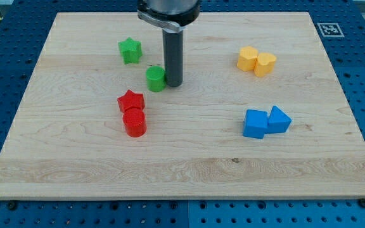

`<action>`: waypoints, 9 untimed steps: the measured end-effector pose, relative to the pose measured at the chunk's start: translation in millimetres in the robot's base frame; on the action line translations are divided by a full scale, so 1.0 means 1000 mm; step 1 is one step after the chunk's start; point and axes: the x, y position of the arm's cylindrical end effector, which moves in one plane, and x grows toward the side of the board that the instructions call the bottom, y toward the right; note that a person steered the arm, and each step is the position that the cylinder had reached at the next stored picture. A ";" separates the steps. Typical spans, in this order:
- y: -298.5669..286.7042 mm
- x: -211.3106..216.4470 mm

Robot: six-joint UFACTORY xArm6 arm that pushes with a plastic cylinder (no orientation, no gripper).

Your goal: Slightly move the red circle bottom right to the red star

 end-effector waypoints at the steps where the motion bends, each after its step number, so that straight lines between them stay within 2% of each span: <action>1: -0.018 0.000; 2: -0.025 0.001; 4: 0.010 0.059; 6: 0.017 0.117; 7: 0.002 0.147; 8: -0.037 0.154; 9: -0.085 0.134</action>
